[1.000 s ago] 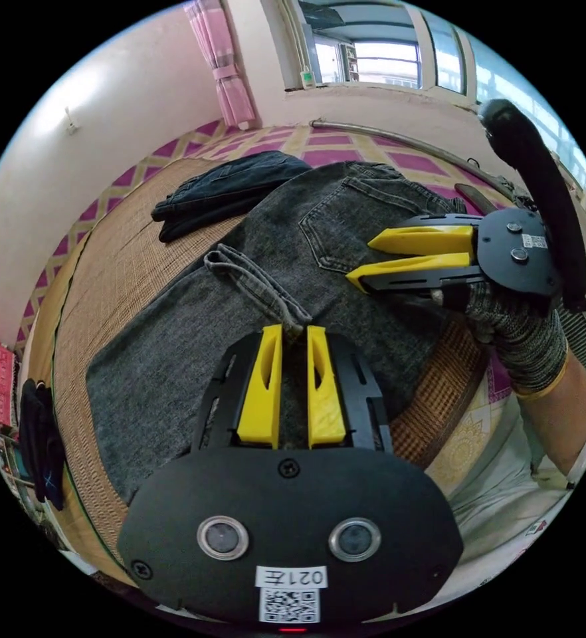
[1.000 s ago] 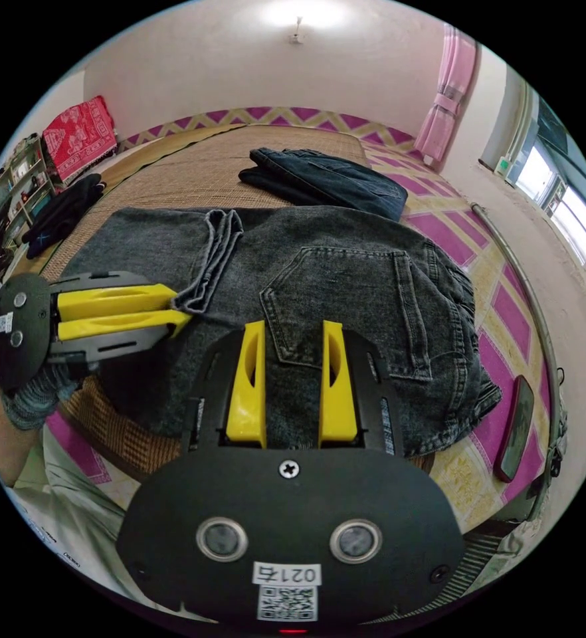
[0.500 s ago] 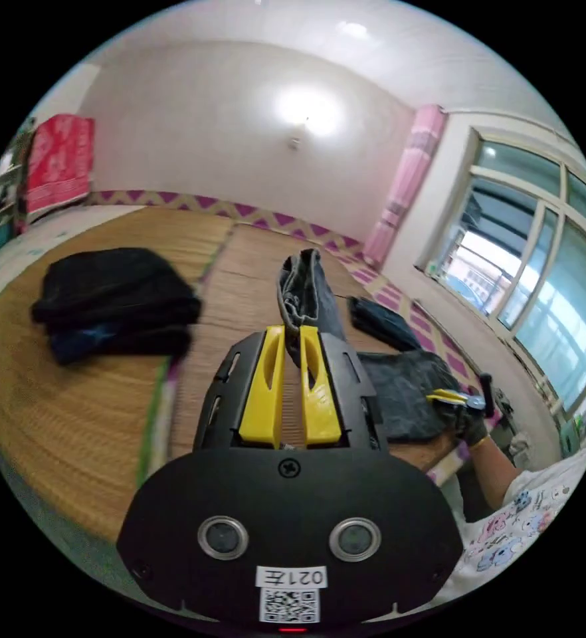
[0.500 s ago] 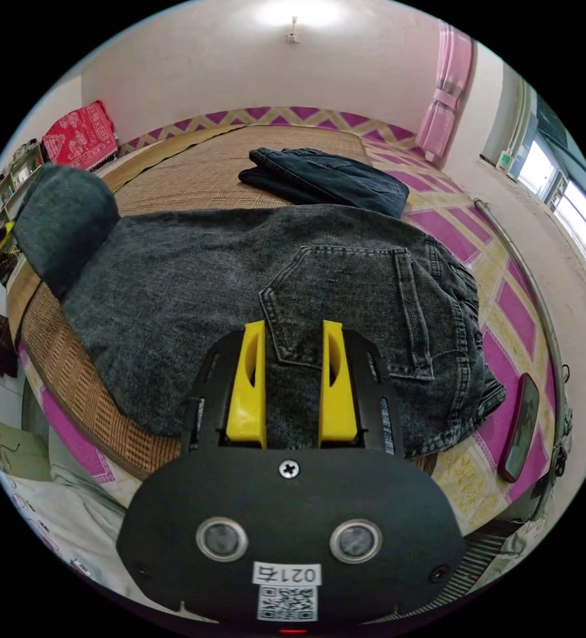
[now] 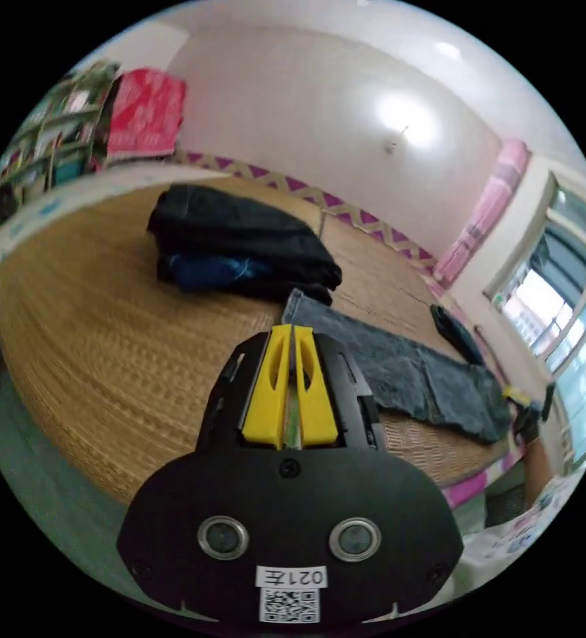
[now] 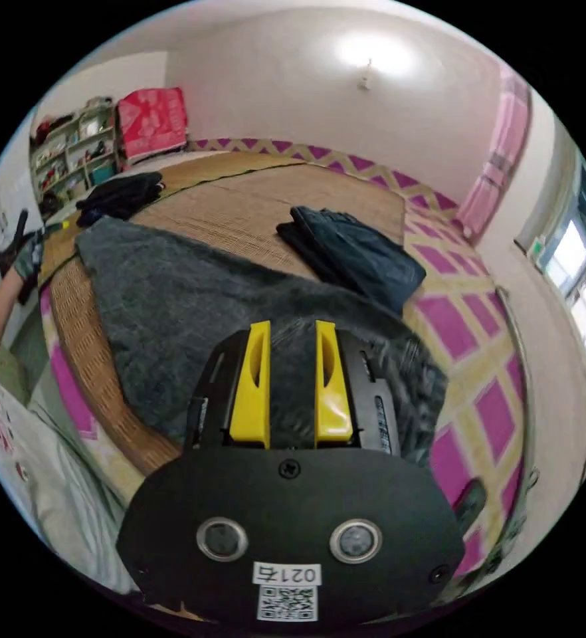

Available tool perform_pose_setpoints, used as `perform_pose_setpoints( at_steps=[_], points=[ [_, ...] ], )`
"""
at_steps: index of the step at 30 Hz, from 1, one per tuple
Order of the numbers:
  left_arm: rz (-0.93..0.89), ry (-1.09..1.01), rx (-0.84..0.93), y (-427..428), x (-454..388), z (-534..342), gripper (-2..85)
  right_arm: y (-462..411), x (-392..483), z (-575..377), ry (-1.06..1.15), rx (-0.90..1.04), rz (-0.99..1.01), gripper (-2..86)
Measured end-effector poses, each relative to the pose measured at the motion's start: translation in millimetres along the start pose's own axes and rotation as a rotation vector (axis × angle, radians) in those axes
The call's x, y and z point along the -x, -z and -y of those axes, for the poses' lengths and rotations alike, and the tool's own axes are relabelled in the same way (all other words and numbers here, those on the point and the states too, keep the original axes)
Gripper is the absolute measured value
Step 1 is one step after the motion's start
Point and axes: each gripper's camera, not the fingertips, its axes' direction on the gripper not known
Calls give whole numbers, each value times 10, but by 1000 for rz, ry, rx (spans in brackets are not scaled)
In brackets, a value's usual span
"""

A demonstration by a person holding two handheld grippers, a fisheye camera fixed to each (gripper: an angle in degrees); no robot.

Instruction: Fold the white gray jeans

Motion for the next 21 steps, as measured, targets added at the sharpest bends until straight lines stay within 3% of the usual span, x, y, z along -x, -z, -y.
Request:
perform_pose_setpoints(
  at_steps=[4, 10, 17, 21],
  points=[
    [-151, -335, 116, -444, -823, 431, 45, -355, -362, 491, 242, 81, -65, 85],
    [-145, -611, 265, -1237, -1358, 711, 76, -900, -892, 796, 375, 278, -4, 107],
    [-138, -694, 478, -1684, -1183, 797, 89, -838, -1325, 827, 367, 298, 164, 83],
    [-226, -705, 468, -1559, -1042, 777, 4, -713, -1319, 831, 389, 314, 144, 30]
  ],
)
